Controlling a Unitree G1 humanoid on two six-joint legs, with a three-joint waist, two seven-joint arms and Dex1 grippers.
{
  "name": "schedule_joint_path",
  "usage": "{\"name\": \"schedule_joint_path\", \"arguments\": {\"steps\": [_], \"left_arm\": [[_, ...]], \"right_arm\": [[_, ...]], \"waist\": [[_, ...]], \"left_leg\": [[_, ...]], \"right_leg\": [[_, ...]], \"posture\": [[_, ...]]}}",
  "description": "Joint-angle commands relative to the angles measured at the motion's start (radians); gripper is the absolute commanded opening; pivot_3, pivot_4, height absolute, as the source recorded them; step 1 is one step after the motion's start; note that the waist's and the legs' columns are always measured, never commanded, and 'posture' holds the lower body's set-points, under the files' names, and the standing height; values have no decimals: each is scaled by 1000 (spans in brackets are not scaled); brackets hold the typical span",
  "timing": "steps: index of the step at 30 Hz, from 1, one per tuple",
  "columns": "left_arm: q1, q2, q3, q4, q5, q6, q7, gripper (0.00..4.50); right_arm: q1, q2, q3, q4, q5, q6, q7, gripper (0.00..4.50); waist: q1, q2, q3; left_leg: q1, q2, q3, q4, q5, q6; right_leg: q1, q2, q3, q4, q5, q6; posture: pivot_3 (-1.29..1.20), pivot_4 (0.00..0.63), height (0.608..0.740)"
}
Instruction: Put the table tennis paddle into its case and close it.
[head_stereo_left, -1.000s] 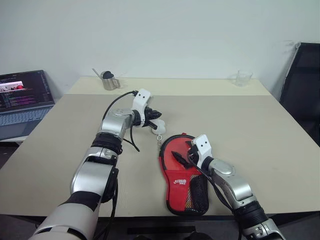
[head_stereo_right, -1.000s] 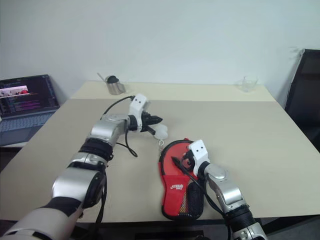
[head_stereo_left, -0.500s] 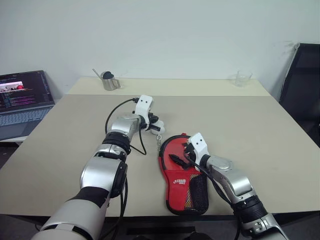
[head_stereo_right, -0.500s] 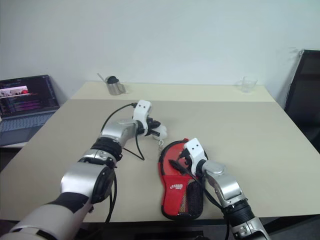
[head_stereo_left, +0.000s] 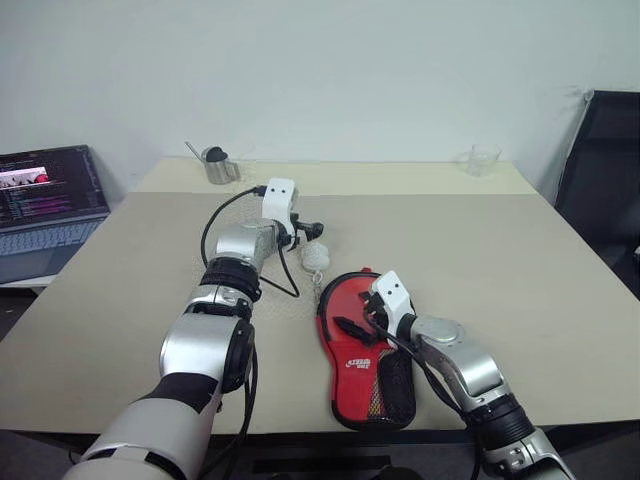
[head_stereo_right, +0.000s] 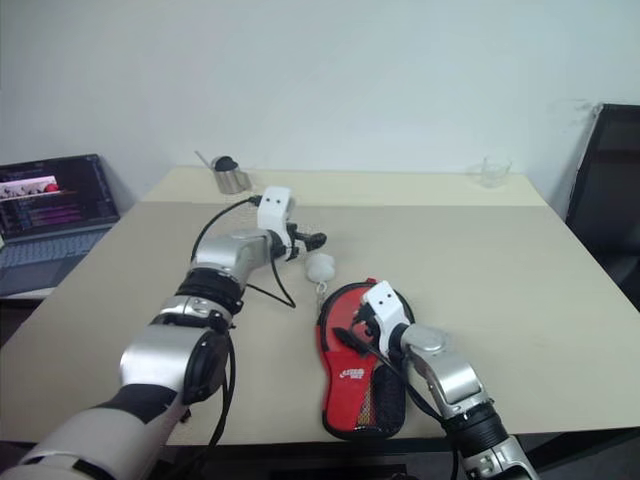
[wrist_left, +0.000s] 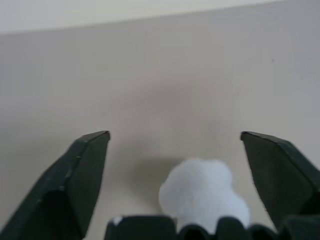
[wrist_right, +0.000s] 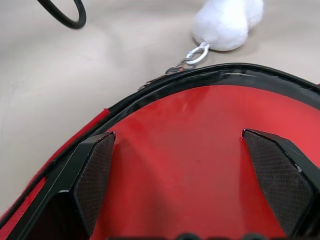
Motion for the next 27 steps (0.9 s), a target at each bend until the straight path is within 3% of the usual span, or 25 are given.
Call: {"name": "schedule_joint_path", "arguments": {"steps": [1, 22, 25, 27], "left_arm": [[-4, -26, 6, -58, -20, 33, 10, 4481], [-1, -143, -14, 151, 16, -73, 82, 4481], [-5, -151, -14, 161, 20, -98, 86, 3911], [-7, -155, -28, 162, 39, -142, 96, 3275]], "right_arm": [[23, 2, 33, 29, -5, 44, 19, 4500], [38, 15, 48, 6, -9, 65, 13, 4500], [40, 18, 49, 6, -9, 66, 12, 4500], [41, 20, 48, 6, -7, 69, 10, 4500]], "waist": [[0, 0, 0], [0, -1, -1], [0, -1, -1], [0, -1, -1]], "left_leg": [[0, 0, 0, 0, 0, 0], [0, 0, 0, -1, 0, 0], [0, 0, 0, -1, 0, 0], [0, 0, 0, -1, 0, 0]], "right_leg": [[0, 0, 0, 0, 0, 0], [1, 0, 0, -2, 0, 0], [1, -1, 0, -2, 0, 0], [1, -1, 0, -2, 0, 0]], "posture": [[0, 150, 740], [0, 150, 740], [0, 150, 740], [0, 150, 740]]}}
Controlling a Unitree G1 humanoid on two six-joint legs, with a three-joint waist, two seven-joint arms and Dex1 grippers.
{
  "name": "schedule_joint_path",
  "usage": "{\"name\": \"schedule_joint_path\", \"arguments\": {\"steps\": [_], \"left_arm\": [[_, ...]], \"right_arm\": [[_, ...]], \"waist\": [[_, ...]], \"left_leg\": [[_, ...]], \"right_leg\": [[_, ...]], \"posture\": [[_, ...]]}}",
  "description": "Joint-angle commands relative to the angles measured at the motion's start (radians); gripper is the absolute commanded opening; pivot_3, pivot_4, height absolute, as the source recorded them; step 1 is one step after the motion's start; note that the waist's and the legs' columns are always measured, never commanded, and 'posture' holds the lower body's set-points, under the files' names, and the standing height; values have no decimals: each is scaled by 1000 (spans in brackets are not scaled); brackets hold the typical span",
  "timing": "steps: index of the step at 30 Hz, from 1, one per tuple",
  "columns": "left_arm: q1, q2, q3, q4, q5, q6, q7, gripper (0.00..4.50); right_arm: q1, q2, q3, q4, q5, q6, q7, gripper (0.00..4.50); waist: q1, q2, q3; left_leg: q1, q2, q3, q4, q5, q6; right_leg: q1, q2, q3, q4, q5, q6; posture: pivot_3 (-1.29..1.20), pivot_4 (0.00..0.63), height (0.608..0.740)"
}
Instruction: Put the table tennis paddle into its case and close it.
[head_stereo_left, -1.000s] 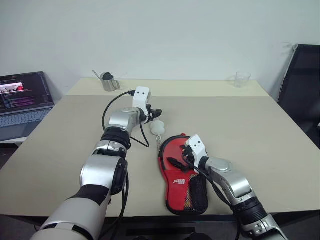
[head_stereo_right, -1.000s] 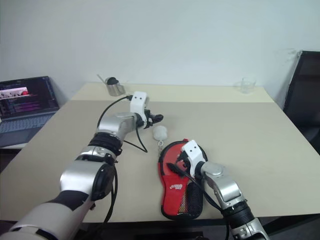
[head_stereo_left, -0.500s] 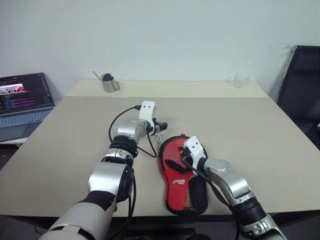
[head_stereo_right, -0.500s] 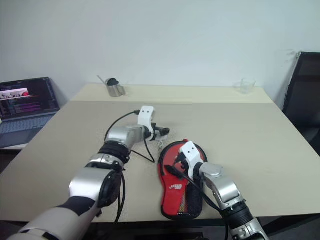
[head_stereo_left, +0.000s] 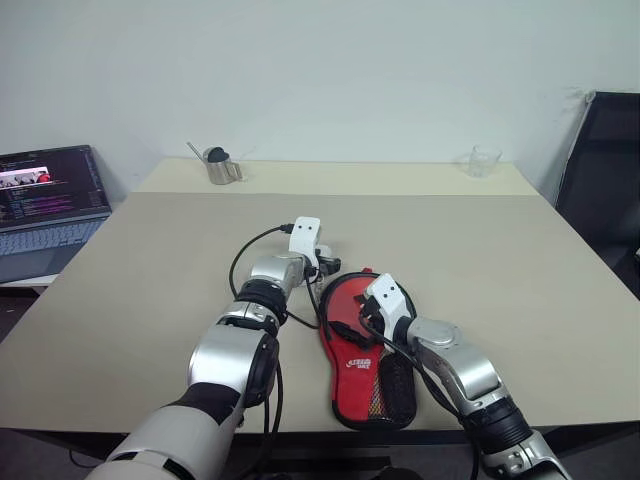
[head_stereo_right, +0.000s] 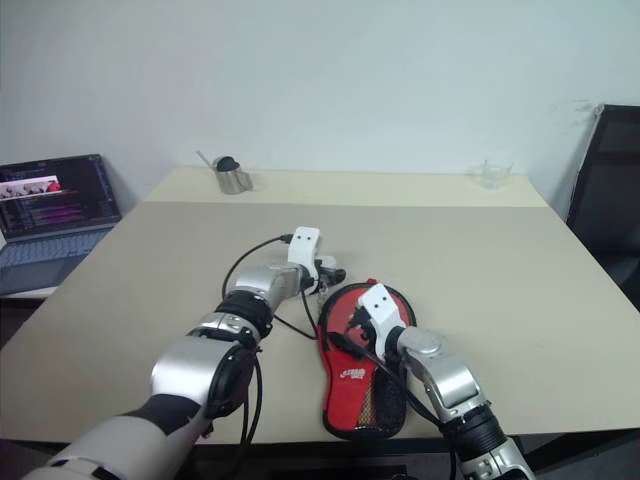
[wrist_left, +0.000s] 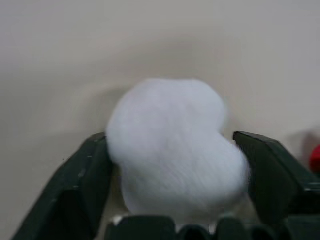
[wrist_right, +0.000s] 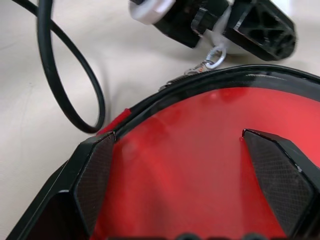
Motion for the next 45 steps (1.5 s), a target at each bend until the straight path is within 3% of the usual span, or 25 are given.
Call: {"name": "schedule_joint_path", "arguments": {"steps": [1, 8, 10, 21, 45], "left_arm": [[-36, -11, -20, 0, 25, -72, -2, 2971], [-63, -21, -59, 25, 70, -139, -3, 770], [-71, -26, -68, 36, 82, -160, -9, 458], [-137, -104, -168, 148, 214, -311, -5, 412], [-208, -234, -258, 196, 397, -445, 72, 412]], "right_arm": [[31, 7, 26, 33, -1, 51, 7, 4500], [31, 14, 23, 39, -1, 51, 4, 4500], [28, 16, 22, 43, -1, 51, 4, 4500], [18, 21, 22, 51, 1, 55, 8, 4500], [63, 39, 22, -40, 16, 148, -14, 4500]], "waist": [[0, 0, 0], [-1, 0, 0], [-1, 0, 0], [0, 0, 0], [1, 0, 0]], "left_leg": [[0, 0, 0, 0, 0, 0], [0, 0, 0, -2, 0, 0], [0, 0, 0, -2, 0, 0], [-1, 0, 0, -4, 0, 0], [-1, -1, 1, -13, 0, 0]], "right_leg": [[0, 0, 0, 0, 0, 0], [0, 0, 0, -2, 0, 0], [0, 0, 0, -2, 0, 0], [0, 0, -1, -6, 0, 0], [0, 0, -1, -14, 0, 1]], "posture": [[0, 150, 740], [0, 150, 740], [0, 150, 740], [0, 150, 740], [0, 150, 740]]}}
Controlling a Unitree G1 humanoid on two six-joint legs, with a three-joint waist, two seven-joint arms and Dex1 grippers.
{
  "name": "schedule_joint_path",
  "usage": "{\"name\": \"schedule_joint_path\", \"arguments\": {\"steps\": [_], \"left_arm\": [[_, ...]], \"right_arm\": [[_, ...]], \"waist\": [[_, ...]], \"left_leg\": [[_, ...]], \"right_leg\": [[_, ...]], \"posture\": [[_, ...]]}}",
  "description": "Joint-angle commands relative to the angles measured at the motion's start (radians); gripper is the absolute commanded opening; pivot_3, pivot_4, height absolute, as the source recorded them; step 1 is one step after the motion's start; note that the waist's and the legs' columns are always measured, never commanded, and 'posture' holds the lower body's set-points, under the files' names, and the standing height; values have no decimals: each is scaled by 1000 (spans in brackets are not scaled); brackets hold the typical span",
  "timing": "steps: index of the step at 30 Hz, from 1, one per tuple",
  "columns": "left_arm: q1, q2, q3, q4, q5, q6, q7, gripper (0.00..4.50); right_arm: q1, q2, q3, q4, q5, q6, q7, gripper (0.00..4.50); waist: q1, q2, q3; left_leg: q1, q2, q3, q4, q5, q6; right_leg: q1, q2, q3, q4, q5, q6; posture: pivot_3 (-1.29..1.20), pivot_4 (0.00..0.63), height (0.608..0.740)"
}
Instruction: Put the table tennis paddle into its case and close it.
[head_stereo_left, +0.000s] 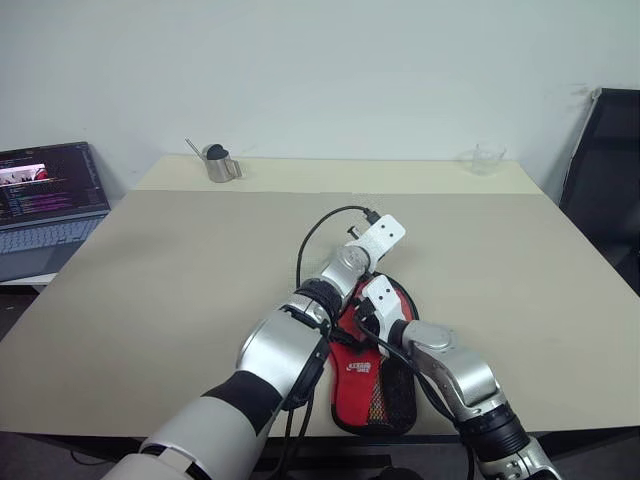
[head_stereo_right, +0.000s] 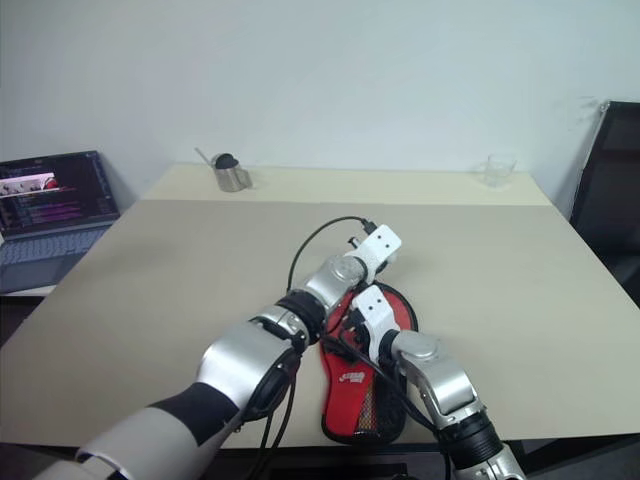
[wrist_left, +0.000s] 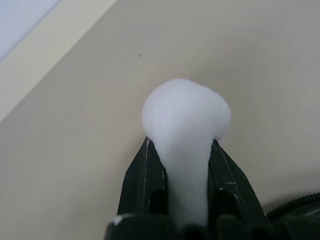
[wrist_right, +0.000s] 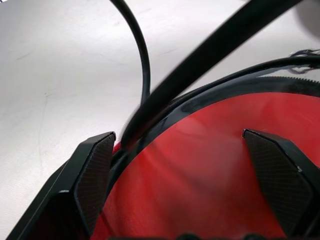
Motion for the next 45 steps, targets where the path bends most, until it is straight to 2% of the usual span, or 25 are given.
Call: {"name": "schedule_joint_path", "arguments": {"steps": [1, 17, 32, 45], "left_arm": [[-58, -26, -16, -22, 24, -49, 20, 412], [-50, -105, -100, -21, 122, -145, 57, 412], [-12, -233, -161, -19, 166, -181, 67, 412], [51, -331, -266, -24, 217, -240, 42, 412]], "right_arm": [[36, 6, 24, 29, 10, 65, -3, 4500], [63, 31, 29, -19, 18, 116, -22, 4500], [105, 48, 29, -76, 28, 161, -50, 4500], [104, 66, 24, -82, 32, 174, -65, 4500]], "waist": [[0, 0, 0], [4, 0, 0], [10, 0, -7], [13, 0, -21]], "left_leg": [[0, 0, 0, 0, 0, 0], [0, 0, 0, 0, 0, 0], [0, -2, -1, 0, 0, 0], [1, -2, -1, 0, 0, 0]], "right_leg": [[0, 0, 0, 0, 0, 0], [0, -1, 0, -1, 0, 0], [1, -2, 0, -1, 0, 0], [3, -3, -1, -2, -1, 0]], "posture": [[0, 150, 740], [0, 150, 740], [0, 150, 740], [0, 150, 740]]}}
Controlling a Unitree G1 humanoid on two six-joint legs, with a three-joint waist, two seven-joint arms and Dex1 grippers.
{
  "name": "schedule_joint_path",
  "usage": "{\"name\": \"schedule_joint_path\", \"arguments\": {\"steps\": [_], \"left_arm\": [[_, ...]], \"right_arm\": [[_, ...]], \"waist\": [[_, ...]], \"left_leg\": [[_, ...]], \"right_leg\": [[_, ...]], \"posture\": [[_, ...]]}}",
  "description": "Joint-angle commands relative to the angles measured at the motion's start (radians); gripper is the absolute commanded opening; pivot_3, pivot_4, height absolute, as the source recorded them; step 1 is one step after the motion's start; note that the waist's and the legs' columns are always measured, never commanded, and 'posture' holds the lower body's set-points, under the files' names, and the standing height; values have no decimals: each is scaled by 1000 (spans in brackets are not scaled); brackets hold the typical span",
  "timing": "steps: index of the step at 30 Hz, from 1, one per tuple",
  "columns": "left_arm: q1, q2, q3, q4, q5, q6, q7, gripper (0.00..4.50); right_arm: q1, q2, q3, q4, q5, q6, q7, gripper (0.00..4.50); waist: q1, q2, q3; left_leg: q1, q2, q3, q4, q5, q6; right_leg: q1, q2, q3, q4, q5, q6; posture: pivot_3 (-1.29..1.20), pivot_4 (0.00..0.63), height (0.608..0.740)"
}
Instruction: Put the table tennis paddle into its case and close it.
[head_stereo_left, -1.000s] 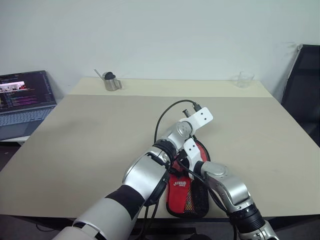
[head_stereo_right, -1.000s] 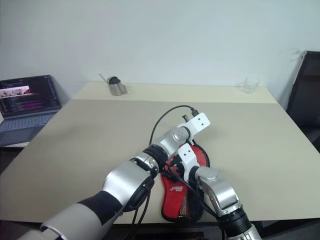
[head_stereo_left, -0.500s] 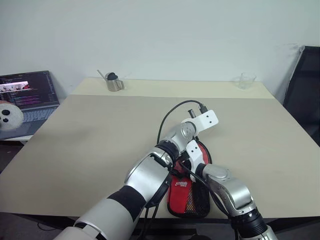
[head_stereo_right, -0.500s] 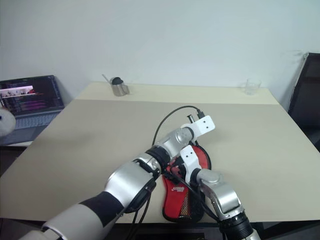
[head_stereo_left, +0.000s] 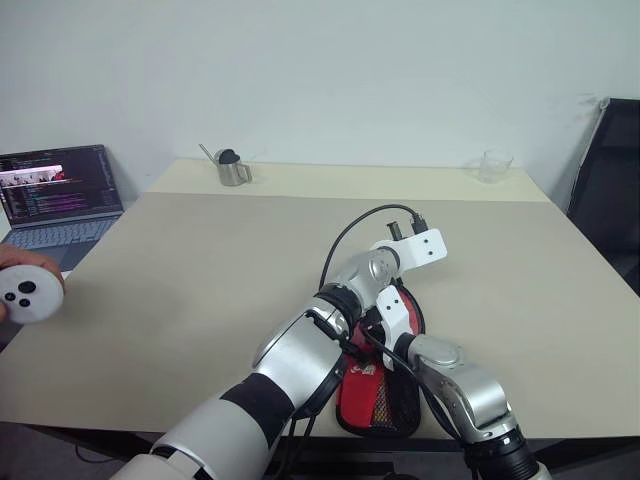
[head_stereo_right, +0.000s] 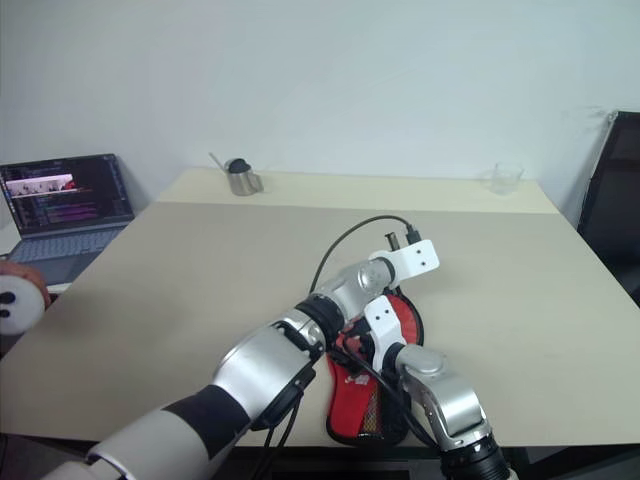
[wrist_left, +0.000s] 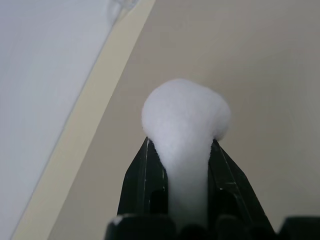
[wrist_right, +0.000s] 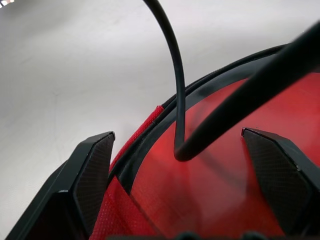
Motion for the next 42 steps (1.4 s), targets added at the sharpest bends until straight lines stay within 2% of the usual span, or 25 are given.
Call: {"name": "schedule_joint_path", "arguments": {"steps": [1, 8, 10, 11, 19, 20, 24, 31, 36, 40, 42], "left_arm": [[60, -257, -73, -28, 35, -72, -1, 412], [71, -252, -14, -26, -25, -1, -36, 412], [70, -243, 5, -25, -46, 21, -60, 1127], [69, -237, 10, -24, -52, 30, -65, 1342], [59, -192, 47, -24, -84, 81, -59, 4291], [58, -184, 49, -24, -84, 83, -51, 4470], [51, -152, 58, -23, -88, 87, -47, 4470], [-6, -18, 149, -34, -147, 84, -83, 4470], [-63, 80, 244, -52, -237, 91, -248, 4470], [-106, 166, 314, -66, -306, 97, -357, 4470], [-119, 214, 332, -75, -328, 89, -419, 4470]], "right_arm": [[-10, 32, 49, 62, 22, 65, 2, 4500], [-21, 38, 46, 78, 20, 58, 4, 4500], [-25, 39, 45, 83, 19, 53, 7, 4500], [-28, 40, 45, 87, 19, 51, 9, 4500], [-66, 48, 45, 139, 14, 19, 26, 4500], [-73, 47, 45, 149, 13, 12, 29, 4500], [-92, 36, 44, 177, 8, -19, 47, 4500], [-118, -3, 44, 222, -10, -75, 86, 4500], [-151, -54, 13, 237, -10, -114, 114, 4500], [-171, -110, -13, 209, 7, -114, 151, 4500], [-174, -148, -21, 173, 22, -104, 185, 4500]], "waist": [[0, 0, -1], [0, 1, -4], [-1, 1, -5], [-2, 1, -5], [-11, 1, -5], [-11, 1, -5], [-13, 1, -5], [-15, 1, -4], [-15, 0, 6], [-14, 1, 11], [-14, 1, 13]], "left_leg": [[0, 0, 0, 0, 0, 0], [1, 0, -1, 0, 0, 0], [2, 1, -1, 0, 0, 0], [2, 1, -1, 0, 0, 0], [14, 1, -2, -1, 0, 0], [15, 1, -2, -2, 0, 0], [16, 1, -3, -2, 0, 0], [15, 1, -5, -3, 0, 0], [14, 1, -2, -6, -1, -1], [-1, 1, -2, -5, 0, -1], [-3, 1, -1, -5, -1, -1]], "right_leg": [[0, 0, 0, 0, 0, 0], [2, 0, -1, 0, 0, -1], [2, 0, -1, 0, -1, -1], [2, 0, -1, 0, -1, -1], [13, -2, -1, -2, -2, -2], [13, -3, -1, -1, -2, -2], [14, -3, -1, -1, -2, -2], [13, -2, -2, -1, -1, -2], [10, -1, -1, -2, -2, -3], [-3, 2, 0, -1, -2, -3], [-5, 2, 0, -1, -2, -2]], "posture": [[0, 150, 740], [0, 150, 740], [0, 150, 740], [0, 150, 740], [0, 150, 740], [0, 150, 740], [0, 150, 740], [0, 150, 740], [0, 150, 740], [0, 150, 740], [0, 150, 740]]}}
